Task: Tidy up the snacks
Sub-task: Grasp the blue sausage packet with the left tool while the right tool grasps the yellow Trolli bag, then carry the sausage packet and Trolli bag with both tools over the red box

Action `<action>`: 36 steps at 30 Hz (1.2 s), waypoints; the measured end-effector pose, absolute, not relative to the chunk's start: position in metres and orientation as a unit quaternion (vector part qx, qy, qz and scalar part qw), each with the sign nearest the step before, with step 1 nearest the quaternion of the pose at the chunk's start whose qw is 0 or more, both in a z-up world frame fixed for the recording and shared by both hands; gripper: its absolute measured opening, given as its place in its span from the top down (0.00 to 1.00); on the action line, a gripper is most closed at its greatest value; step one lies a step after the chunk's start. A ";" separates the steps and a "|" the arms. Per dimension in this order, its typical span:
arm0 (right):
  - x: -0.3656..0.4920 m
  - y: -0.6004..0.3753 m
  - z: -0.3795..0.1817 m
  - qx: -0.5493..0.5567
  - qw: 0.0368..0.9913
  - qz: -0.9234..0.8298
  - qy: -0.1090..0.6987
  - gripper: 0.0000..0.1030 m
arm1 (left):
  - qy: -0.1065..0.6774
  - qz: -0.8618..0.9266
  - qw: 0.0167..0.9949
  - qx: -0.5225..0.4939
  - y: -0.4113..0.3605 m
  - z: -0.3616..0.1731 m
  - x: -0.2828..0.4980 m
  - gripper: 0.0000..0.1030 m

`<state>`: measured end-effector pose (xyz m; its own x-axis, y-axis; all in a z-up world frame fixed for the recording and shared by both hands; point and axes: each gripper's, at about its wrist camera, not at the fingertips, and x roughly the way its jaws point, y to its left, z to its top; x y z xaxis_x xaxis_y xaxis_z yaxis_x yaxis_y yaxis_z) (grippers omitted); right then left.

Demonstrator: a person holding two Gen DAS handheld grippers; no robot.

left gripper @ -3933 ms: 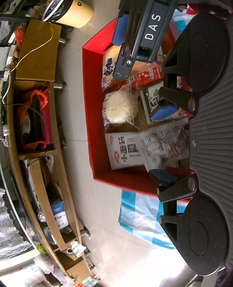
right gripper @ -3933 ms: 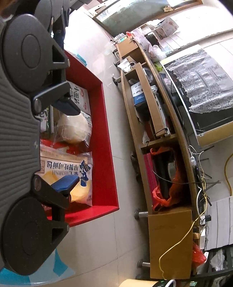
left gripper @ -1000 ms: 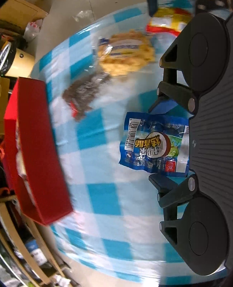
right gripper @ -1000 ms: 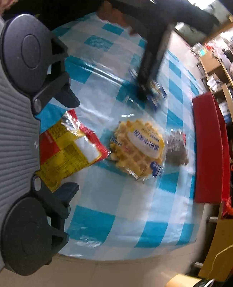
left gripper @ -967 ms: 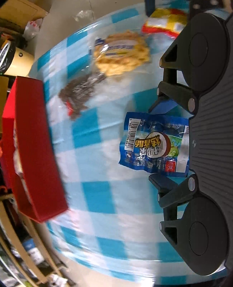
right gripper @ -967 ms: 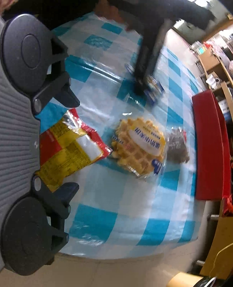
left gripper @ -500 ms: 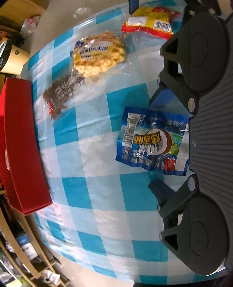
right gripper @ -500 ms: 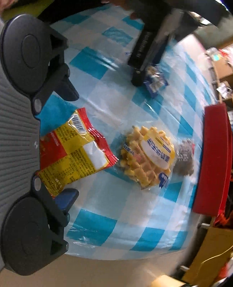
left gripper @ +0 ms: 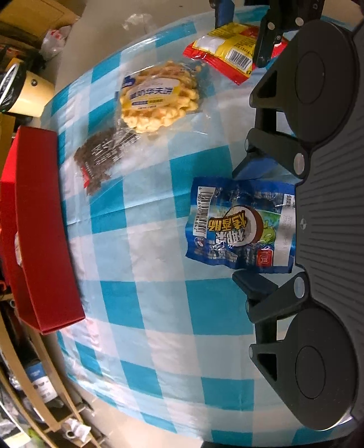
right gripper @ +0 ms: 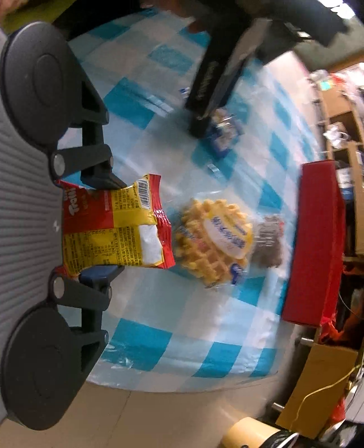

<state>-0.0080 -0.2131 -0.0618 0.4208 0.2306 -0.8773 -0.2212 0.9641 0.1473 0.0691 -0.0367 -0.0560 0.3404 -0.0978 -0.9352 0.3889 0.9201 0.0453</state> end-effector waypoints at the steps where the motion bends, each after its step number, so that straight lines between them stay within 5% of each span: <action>1: -0.008 -0.214 -0.059 0.015 0.846 0.135 0.515 0.50 | 0.553 -0.150 0.810 0.125 -0.034 -0.054 0.070 0.27; 36: 0.087 -0.231 -0.010 0.166 0.899 0.126 0.386 0.50 | 0.493 -0.116 0.862 0.026 -0.021 -0.001 0.129 0.26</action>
<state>0.0875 -0.2310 -0.0098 0.6705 0.3545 -0.6517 -0.0985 0.9132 0.3954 0.1287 -0.0211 -0.0007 0.4861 -0.1739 -0.8564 0.2251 0.9719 -0.0696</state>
